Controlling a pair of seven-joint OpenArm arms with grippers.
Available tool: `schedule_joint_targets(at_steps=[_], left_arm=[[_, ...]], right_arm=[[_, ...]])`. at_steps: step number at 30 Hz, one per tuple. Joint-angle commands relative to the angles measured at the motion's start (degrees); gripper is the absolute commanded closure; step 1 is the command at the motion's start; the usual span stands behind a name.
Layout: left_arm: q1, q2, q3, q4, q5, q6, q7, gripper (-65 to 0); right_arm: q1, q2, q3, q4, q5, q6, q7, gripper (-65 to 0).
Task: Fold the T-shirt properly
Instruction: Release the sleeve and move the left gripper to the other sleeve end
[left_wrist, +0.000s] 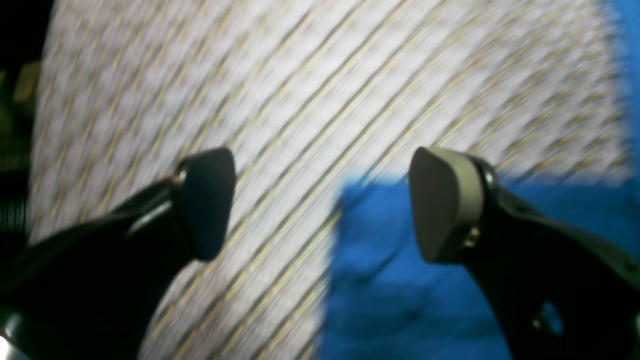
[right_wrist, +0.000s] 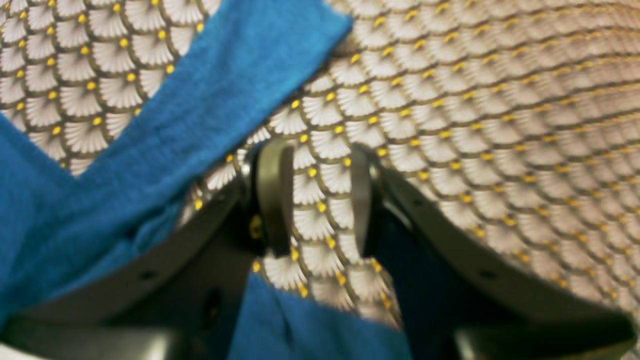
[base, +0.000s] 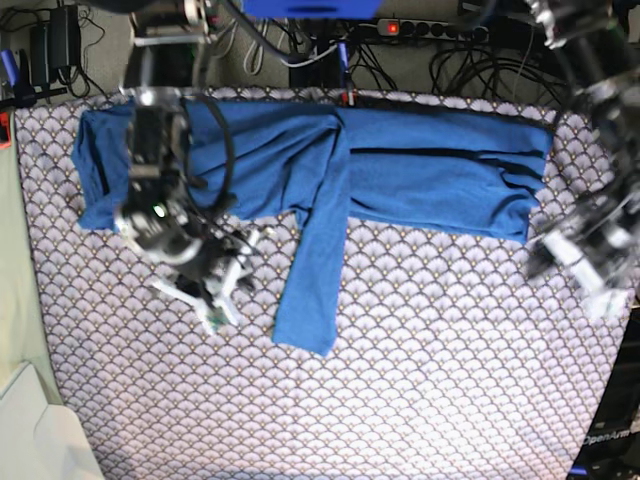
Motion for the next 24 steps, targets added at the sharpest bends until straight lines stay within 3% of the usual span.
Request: schedule_joint_targets(at_steps=[1,4,10,13,17,24], left_arm=[[-2.3,0.5,2.9,1.1,-0.7,2.3,-1.2,-53.2],[-9.5,3.9,16.0,-1.8,0.8,6.7,-2.3,-53.2],[-18.9,13.1,31.8,-13.5,10.0,7.4,-10.8,-53.2],[-24.7,20.2,33.9,-26.1,16.5,7.4,-15.5,-53.2],[-30.3,27.2,33.8,-41.1,21.9,7.4,-21.1,-53.2],[-37.2,28.0,34.0,-61.4,23.4,8.1,-35.9,-53.2]], right_arm=[[0.0,0.9,0.9,2.9,0.8,0.1,1.2,-20.7],[-2.8,1.3,3.8,7.9,0.6,0.1,1.1,-20.7],[-8.1,3.1,11.3,15.0,0.5,0.2,1.1,-20.9],[-10.0,3.8,15.1,15.5,0.5,0.3,1.1,-20.9],[-12.9,3.6,18.9,16.3,0.8,0.4,1.1,-20.8],[-15.8,3.3,20.5,17.0,0.8,0.5,1.0,-20.7]])
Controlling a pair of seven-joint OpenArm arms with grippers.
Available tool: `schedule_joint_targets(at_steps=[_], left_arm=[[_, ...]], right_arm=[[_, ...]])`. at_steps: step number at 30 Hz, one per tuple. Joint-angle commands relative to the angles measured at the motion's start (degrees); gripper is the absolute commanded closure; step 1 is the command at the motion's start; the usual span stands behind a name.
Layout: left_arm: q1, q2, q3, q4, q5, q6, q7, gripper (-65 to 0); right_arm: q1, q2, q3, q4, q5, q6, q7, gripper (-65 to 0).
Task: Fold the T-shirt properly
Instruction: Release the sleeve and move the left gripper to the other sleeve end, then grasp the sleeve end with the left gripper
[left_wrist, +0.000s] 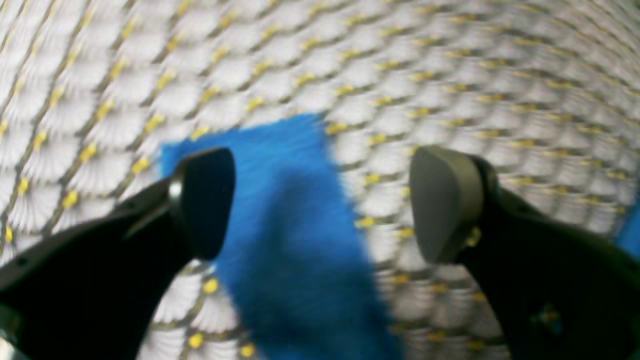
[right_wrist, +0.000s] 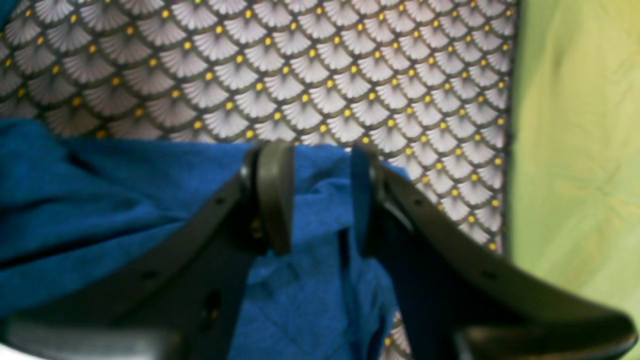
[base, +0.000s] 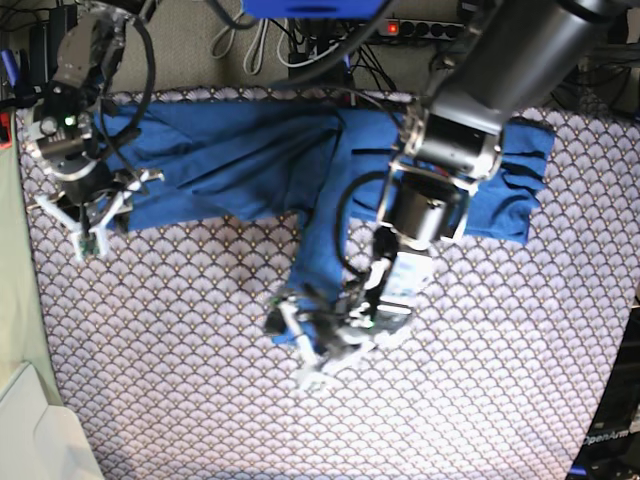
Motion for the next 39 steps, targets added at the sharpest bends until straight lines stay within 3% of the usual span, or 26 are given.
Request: schedule_joint_targets(at_steps=[1,4,9,12,15,19,24,32,39], left_arm=[[-3.4,0.9,0.0,-0.6,-0.8,1.7,-3.0,-53.2],[-4.2,0.9,0.0,-4.5,-0.8,7.1,-7.4,-53.3],[-4.1,0.9,0.2,-4.9,-3.4,7.0,-9.7,-53.3],[-4.1,0.9,6.5,-4.9,-9.5,7.2,-9.8,-53.3],[-4.1,0.9,17.2,-4.8,-16.2,7.5,-9.9,-53.3],[-4.1,0.9,26.8,-4.9,-22.2,7.9,-14.3,-53.3],[-4.1,0.9,27.8,-5.4,-26.0,19.6,-16.2,-53.3],[-4.0,0.9,27.9,-5.5,-25.8,20.0,-16.2,-53.3],[-1.3,0.9,35.2,-5.5,-26.0,20.5,-16.3,-53.3]], right_arm=[[0.1,0.0,0.1,1.0,0.5,0.1,0.9,-20.7],[-0.2,-0.9,0.1,1.1,0.5,0.1,0.9,-20.7],[-1.2,-2.2,0.0,1.1,0.5,0.1,0.9,-20.7],[-1.3,-2.4,0.0,1.1,0.5,0.1,1.0,-20.7],[-1.6,-2.5,0.1,1.7,0.5,0.1,1.0,-20.7],[-1.6,-2.5,0.1,2.0,0.5,0.1,1.0,-20.7],[-1.7,-2.5,0.1,2.0,0.5,0.1,1.0,-20.7],[-1.7,-2.5,0.1,2.0,0.5,0.1,1.0,-20.7],[-1.7,-2.5,0.1,2.0,0.5,0.1,1.0,-20.7]])
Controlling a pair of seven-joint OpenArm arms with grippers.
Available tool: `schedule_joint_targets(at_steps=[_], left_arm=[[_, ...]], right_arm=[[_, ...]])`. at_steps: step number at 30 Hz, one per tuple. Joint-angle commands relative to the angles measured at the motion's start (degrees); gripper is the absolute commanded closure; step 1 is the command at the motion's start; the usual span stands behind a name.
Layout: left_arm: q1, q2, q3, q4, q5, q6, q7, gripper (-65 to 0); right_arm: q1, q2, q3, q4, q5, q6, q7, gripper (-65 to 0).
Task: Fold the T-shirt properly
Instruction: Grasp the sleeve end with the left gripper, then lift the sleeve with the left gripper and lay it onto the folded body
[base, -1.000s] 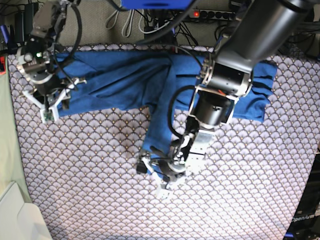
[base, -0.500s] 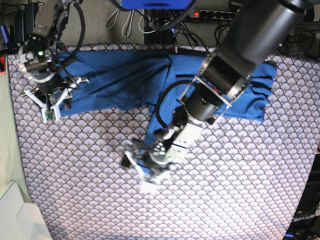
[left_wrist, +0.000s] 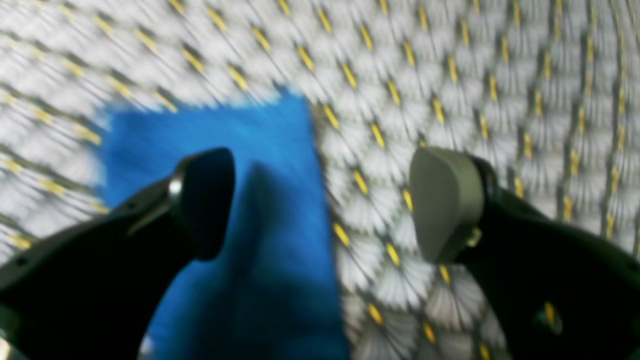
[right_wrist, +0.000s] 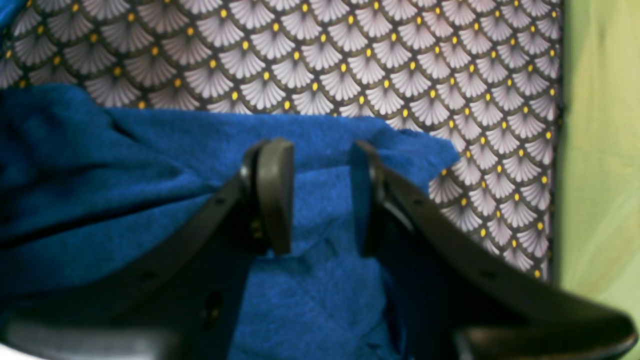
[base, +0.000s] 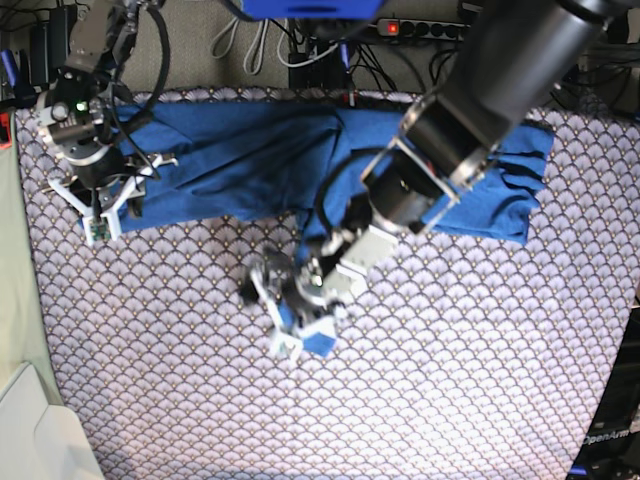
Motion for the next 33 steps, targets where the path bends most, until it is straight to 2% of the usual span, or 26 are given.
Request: schedule_joint_targets(at_steps=[1,9,23,24,26,27,30,33], left_arm=[[-2.2,0.6,0.5,0.9,-0.7,0.0,-0.5,-53.3],[-1.8,0.6,1.7,0.5,-0.3,0.1,-0.5,-53.3],[-1.5,0.6,1.7,-6.5,-0.7,-0.4,-0.5,-52.4],[-1.5,0.6,1.7,-6.5,-0.7,-0.4,-0.5,-50.5],[-0.9,0.6,1.7,-6.4,-0.6,-0.5,-0.5,-38.6],[-0.7,0.6,1.6,-6.4,-0.5,-0.5,-0.5,-30.8],[-0.3,0.6,1.3,-6.4,-0.8,0.2,-0.5,0.0],[-0.3,0.6,1.3,-6.3,-0.8,3.4,-0.5,-3.3]], right_arm=[[0.4,0.3,0.1,1.2,0.4,0.1,1.4,-20.7],[0.5,0.3,-0.1,1.2,0.4,0.1,1.4,-20.7],[0.7,0.4,0.0,1.1,0.4,0.1,1.5,-20.7],[0.7,0.4,0.0,1.1,0.4,0.1,1.5,-20.7],[0.7,0.4,0.0,1.1,0.4,0.1,1.5,-20.6],[0.6,0.4,0.0,1.1,0.4,0.1,1.5,-20.6],[0.5,0.4,0.0,1.1,0.4,0.1,1.5,-20.6],[0.6,0.4,0.0,1.1,0.4,0.1,1.5,-20.6]])
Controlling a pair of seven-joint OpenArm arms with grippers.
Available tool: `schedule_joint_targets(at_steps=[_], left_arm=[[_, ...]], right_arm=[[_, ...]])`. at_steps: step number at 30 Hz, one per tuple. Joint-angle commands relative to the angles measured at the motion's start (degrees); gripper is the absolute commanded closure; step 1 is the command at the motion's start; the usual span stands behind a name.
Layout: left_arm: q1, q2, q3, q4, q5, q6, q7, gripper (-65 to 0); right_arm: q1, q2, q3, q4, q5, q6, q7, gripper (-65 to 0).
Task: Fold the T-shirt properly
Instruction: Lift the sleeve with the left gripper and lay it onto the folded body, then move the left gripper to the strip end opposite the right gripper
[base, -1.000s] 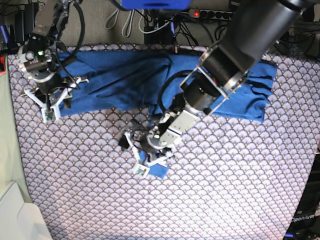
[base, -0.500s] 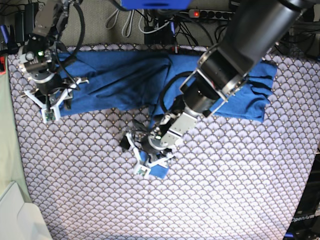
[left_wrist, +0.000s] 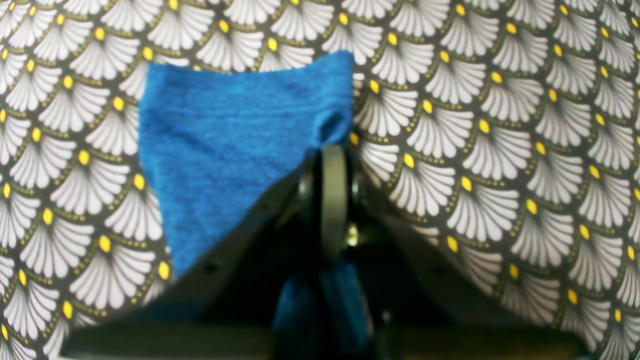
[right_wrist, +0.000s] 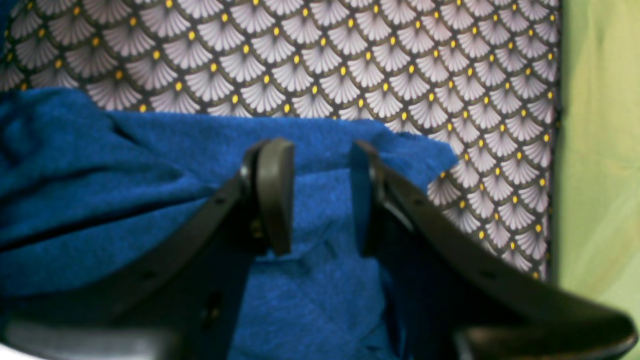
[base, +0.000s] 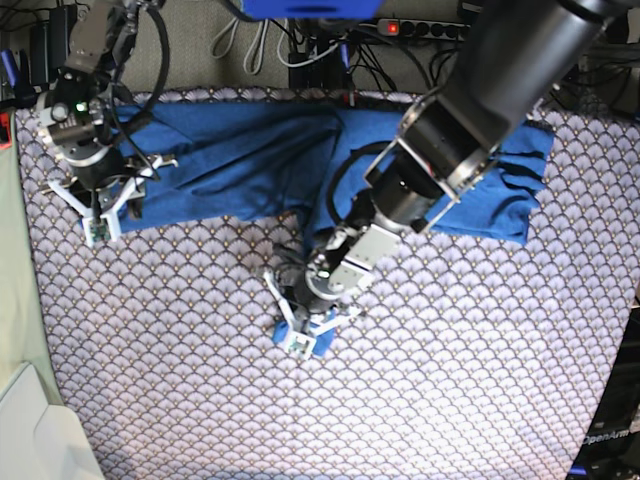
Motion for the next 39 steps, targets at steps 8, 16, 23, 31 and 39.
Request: schedule_joint_targets(at_steps=[8,16,23,31,39], left_arm=[[0.7,0.2,-1.5,9.1,-0.5,5.3,5.4,-0.4],[8.6,-8.0,-12.5,34.2,-0.4,8.8,16.0,-0.4],[19.0,-17.6,-21.6,55.3,-0.4,8.9,23.2,-0.4],[35.1,-23.8,-36.1,73.7,-0.4,8.5,25.9,-0.4],[48.0,-27.3,-47.4,84.7,-0.4,8.4,25.9,-0.4]], right_arm=[[0.9,0.4,0.1,1.1,0.4,0.1,1.3,-20.6],[1.0,0.5,0.1,1.1,0.4,0.1,1.5,-20.6],[1.0,0.4,0.1,1.0,0.5,0.1,1.5,-20.6],[1.6,0.4,-0.1,0.8,1.7,0.1,1.5,-20.6],[1.7,0.3,-0.2,0.8,2.4,0.1,1.5,-20.6]])
